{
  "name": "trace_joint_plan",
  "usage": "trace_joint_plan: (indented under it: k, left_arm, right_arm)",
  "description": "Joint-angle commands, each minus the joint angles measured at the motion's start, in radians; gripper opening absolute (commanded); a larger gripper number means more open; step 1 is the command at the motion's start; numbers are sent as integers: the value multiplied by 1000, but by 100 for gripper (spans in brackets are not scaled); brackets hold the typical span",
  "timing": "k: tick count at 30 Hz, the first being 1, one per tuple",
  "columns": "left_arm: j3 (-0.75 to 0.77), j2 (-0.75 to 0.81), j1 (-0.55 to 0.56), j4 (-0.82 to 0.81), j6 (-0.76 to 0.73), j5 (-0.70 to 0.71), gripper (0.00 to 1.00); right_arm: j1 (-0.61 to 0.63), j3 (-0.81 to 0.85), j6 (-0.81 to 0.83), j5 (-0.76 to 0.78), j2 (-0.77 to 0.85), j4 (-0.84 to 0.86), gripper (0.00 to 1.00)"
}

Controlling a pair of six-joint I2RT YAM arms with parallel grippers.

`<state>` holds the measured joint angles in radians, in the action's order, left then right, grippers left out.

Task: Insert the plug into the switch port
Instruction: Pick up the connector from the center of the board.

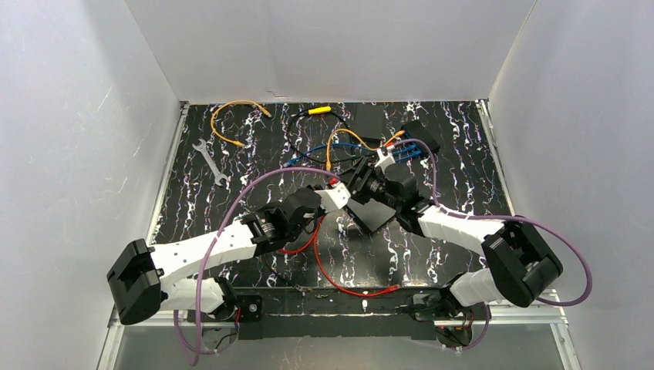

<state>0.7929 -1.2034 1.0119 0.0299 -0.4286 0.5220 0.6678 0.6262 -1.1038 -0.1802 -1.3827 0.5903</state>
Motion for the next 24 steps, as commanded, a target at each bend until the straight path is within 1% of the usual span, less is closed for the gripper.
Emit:
trace_joint_plan:
  k: [1, 2, 3, 6, 7, 19, 22, 24]
  left_arm:
    - [-15, 13, 22, -90, -27, 7, 0]
    - [-15, 10, 27, -92, -33, 12, 0]
    - [-14, 5, 35, -95, -37, 20, 0]
    - [-17, 1, 48, -106, -50, 29, 0]
    - [-18, 2, 54, -112, -53, 31, 0]
    - [-29, -22, 108, -182, -101, 103, 0]
    - [-31, -33, 119, -194, -108, 123, 0]
    - [-33, -42, 127, -202, -115, 134, 0]
  right_arm:
    - [51, 80, -66, 115, 21, -81, 72]
    - [59, 89, -69, 126, 23, -98, 71]
    - [69, 102, -72, 143, 24, -126, 67]
    - [90, 128, -75, 168, 23, -165, 65]
    - [97, 128, -81, 168, 22, -161, 62]
    - [159, 145, -115, 175, 2, -148, 51]
    - [162, 136, -126, 208, 3, -139, 48]
    - [162, 130, -132, 214, 6, -133, 43]
